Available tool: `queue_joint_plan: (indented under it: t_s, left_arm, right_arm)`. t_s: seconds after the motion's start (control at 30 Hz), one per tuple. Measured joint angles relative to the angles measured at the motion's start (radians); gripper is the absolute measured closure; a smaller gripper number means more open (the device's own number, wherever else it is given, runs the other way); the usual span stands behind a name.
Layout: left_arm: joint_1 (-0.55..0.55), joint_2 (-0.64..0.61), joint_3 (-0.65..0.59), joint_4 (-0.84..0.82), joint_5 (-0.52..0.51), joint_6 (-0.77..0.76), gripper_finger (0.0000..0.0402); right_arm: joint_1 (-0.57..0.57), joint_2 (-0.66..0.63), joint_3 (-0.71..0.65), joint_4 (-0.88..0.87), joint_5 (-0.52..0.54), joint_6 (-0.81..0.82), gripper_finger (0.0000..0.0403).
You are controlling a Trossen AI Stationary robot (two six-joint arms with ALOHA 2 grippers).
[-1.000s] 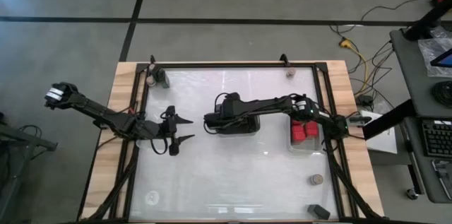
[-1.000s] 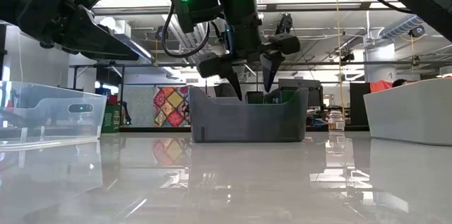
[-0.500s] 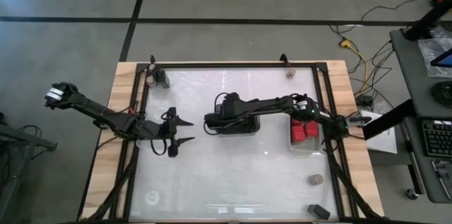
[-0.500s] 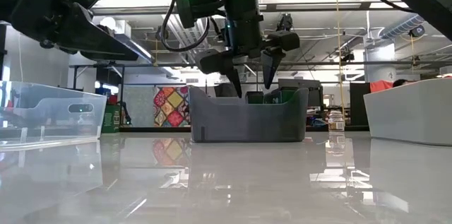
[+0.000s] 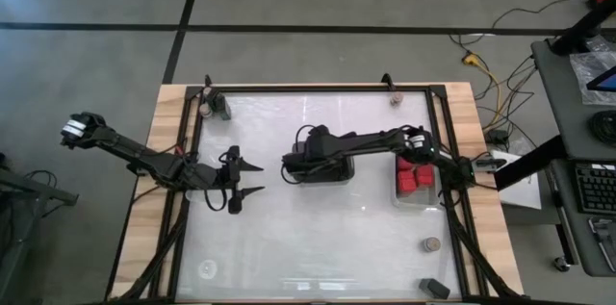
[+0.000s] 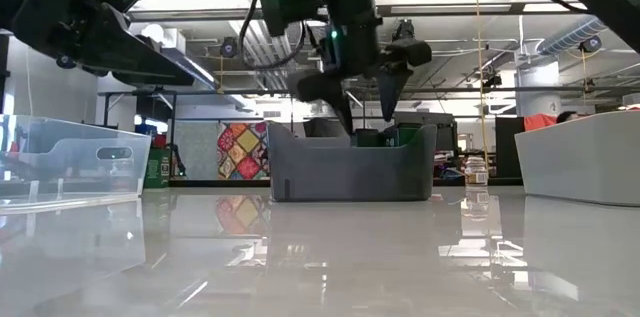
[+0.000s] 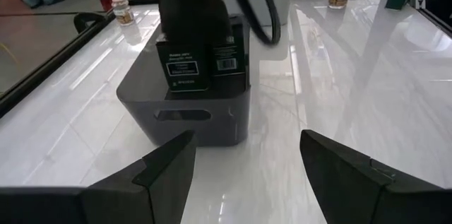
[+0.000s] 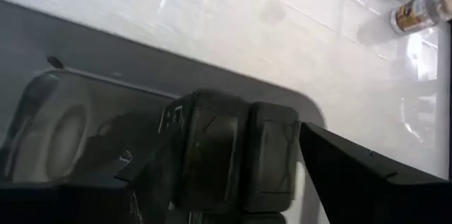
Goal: Sort spices by type
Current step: Put the green spice can into the gray bin
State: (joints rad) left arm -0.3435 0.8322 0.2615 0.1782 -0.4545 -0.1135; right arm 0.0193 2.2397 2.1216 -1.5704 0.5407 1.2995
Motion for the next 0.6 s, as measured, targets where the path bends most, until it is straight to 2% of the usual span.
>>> queue_joint_plan:
  t_s: [0.3,0.47,0.6]
  left_arm:
    - [0.0,-0.002,0.0,-0.004,-0.004,-0.001,0.0162]
    - [0.0,-0.002,0.0,-0.006,-0.005,-0.002,0.0162]
    - [0.0,-0.001,0.0,0.017,0.015,0.0,0.0162]
  right_arm:
    - [0.016,-0.064,-0.003,-0.001,-0.005,-0.108,0.0126]
    - [0.104,-0.16,0.008,-0.001,-0.135,-0.218,0.0122]
    - [0.218,-0.238,0.007,0.0,-0.245,-0.224,0.0122]
